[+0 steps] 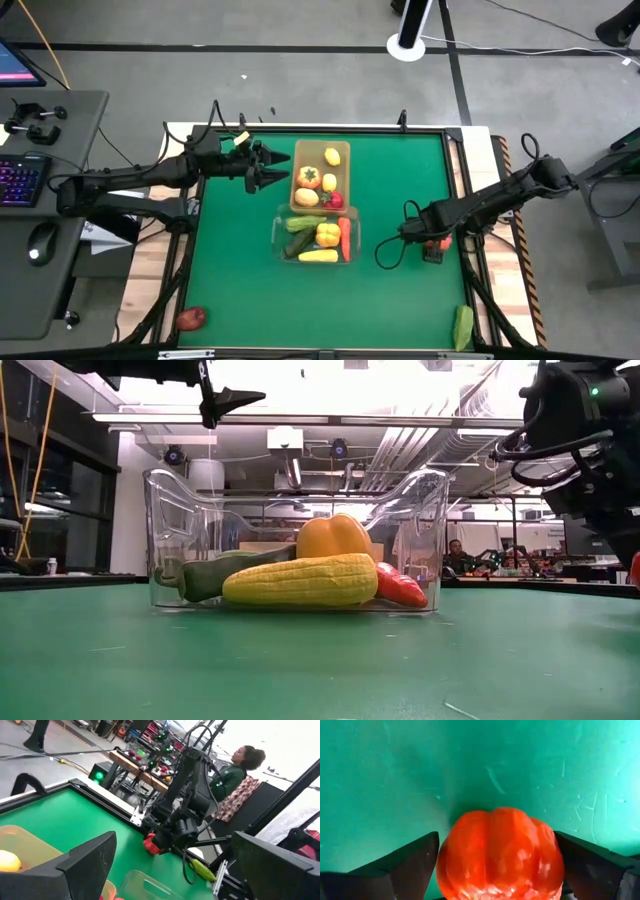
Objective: Sort produce into baskets
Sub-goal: Put the orange pumpkin into the transparent bin
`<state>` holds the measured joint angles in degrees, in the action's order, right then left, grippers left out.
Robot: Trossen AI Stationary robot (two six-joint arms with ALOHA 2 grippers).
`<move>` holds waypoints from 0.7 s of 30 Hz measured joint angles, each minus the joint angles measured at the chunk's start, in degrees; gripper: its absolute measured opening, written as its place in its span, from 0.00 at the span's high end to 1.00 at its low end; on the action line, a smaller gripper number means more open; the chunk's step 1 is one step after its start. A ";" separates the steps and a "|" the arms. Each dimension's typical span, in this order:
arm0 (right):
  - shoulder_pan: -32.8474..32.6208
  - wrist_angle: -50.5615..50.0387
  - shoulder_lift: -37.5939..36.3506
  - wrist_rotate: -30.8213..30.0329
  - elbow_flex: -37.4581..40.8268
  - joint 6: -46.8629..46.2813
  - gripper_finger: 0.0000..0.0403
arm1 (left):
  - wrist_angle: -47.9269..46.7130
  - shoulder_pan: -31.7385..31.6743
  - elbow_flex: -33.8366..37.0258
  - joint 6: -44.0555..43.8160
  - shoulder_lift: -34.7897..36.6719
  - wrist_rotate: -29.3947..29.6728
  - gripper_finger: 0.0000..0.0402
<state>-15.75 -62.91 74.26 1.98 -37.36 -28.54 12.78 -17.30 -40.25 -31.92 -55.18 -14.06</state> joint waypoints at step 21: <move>0.04 -3.74 0.00 2.59 -5.70 -2.45 0.33 | 0.00 -0.08 0.00 -0.88 0.00 -0.03 0.05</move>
<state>-15.71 -66.65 74.26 4.57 -43.06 -30.99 12.78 -17.38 -40.25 -32.80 -55.18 -14.10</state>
